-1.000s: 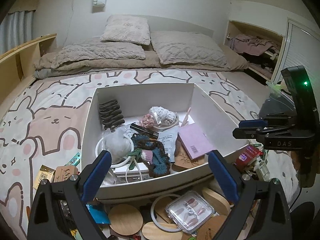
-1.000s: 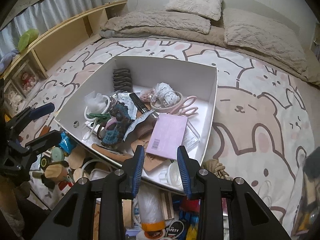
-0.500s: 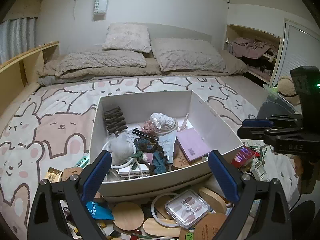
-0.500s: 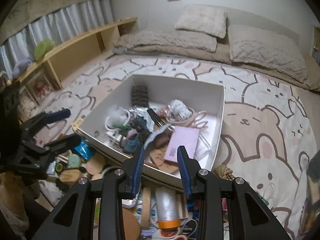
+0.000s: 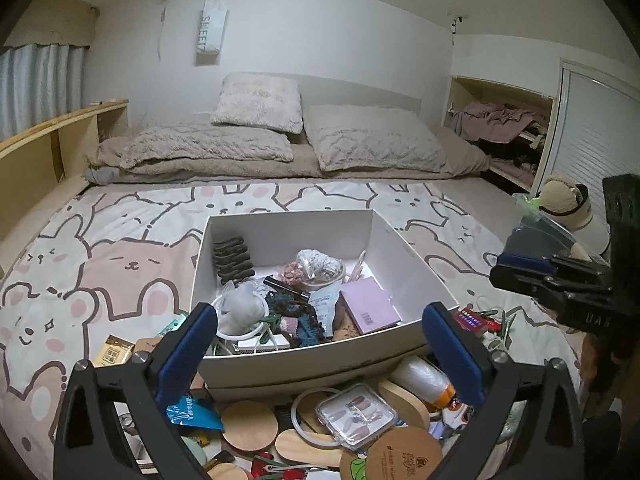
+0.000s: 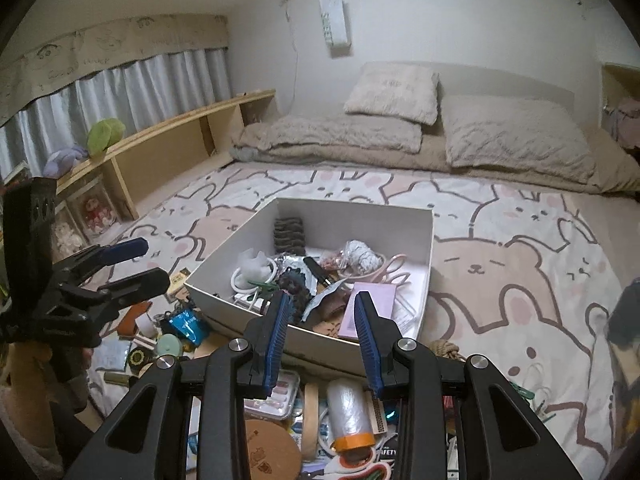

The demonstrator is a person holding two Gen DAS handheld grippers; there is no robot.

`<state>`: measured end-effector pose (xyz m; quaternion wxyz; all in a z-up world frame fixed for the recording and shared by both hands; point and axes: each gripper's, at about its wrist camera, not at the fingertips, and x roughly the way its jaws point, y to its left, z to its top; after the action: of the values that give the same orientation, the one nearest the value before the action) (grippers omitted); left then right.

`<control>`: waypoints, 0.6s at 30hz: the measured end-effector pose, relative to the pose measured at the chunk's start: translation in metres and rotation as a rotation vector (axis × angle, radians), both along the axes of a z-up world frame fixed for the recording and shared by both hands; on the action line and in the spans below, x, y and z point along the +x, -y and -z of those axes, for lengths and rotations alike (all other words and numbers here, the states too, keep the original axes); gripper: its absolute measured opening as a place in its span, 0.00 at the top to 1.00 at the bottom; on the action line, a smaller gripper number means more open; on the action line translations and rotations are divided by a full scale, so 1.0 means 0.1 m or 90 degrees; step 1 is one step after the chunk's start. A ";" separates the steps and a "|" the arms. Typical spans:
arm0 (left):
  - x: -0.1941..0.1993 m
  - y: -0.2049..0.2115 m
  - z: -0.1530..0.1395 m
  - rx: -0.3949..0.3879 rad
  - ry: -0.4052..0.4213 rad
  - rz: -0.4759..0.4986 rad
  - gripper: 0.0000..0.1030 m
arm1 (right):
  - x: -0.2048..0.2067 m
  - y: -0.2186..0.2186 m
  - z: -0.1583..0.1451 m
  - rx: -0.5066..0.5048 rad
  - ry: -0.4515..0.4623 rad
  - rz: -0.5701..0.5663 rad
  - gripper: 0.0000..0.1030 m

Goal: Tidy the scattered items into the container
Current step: 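Withdraw both open tools upward and back from the white box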

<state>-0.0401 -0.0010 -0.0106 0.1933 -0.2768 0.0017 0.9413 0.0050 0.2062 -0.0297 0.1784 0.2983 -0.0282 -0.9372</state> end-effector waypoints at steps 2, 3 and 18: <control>0.05 -0.01 -0.05 -0.004 -0.011 -0.001 0.00 | 0.05 -0.02 0.00 -0.003 -0.005 0.000 0.67; 0.08 -0.01 -0.07 -0.007 -0.018 -0.002 0.00 | 0.08 -0.02 0.00 0.001 -0.009 0.002 0.67; 0.37 0.03 -0.09 -0.023 -0.052 -0.025 0.00 | 0.50 0.02 -0.11 0.032 -0.130 0.026 0.03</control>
<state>-0.0028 -0.0038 -0.0019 0.1691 -0.2413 0.0215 0.9554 0.0553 0.2044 -0.0189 0.1540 0.2052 0.0074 -0.9665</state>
